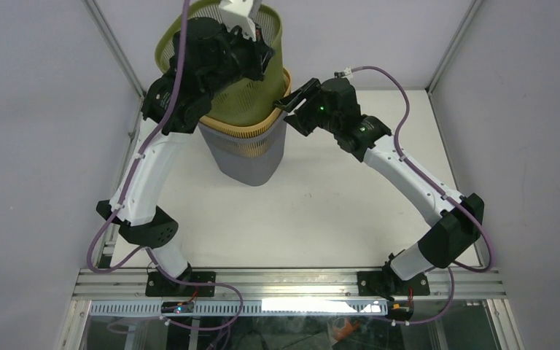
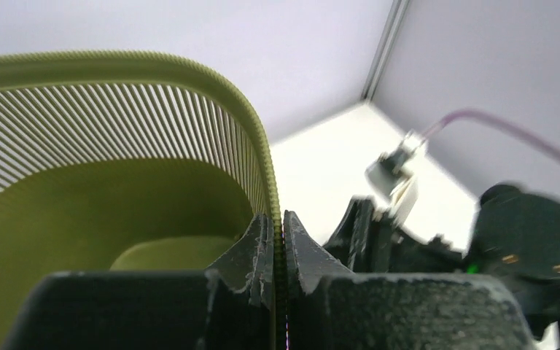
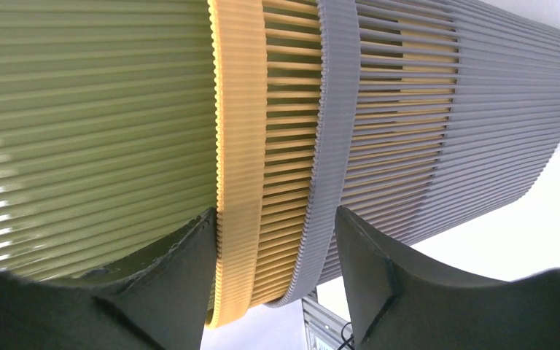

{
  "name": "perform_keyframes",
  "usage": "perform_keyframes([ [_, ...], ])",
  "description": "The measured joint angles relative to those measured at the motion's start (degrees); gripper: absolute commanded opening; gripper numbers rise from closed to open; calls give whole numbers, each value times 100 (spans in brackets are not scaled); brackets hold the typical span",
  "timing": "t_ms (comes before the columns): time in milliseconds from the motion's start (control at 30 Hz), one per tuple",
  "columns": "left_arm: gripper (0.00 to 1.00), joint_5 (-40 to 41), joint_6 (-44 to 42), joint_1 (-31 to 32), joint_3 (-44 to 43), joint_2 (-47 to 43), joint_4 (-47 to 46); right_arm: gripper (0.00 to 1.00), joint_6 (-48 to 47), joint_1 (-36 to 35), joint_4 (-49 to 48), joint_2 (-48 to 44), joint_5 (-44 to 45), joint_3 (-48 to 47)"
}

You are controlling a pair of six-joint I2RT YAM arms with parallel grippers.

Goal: Turn the large container upside down

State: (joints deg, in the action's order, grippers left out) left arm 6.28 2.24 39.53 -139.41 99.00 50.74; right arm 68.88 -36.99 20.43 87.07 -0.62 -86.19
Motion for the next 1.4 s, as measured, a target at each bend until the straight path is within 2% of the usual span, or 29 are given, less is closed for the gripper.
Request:
perform_keyframes([
  [433,0,-459,4,192,-295,-586,-2426,62,-273,48,192,129,444,-258],
  [567,0,-485,-7,251,-286,-752,-2815,60,-291,146,210,120,426,-260],
  [800,0,-94,-173,289,85,-1294,-2887,55,-603,428,579,188,610,-592],
  [1000,0,400,-411,289,546,-1784,-2931,40,-944,452,837,472,765,-1062],
  [1200,0,785,-529,289,754,-2159,-3056,39,-1207,448,914,772,704,-1438],
  [1300,0,922,-599,289,839,-2350,-3165,17,-1346,448,1121,1021,704,-1821],
  [1400,0,1032,-640,289,872,-2470,-3272,0,-1429,452,1174,1163,811,-2057],
])
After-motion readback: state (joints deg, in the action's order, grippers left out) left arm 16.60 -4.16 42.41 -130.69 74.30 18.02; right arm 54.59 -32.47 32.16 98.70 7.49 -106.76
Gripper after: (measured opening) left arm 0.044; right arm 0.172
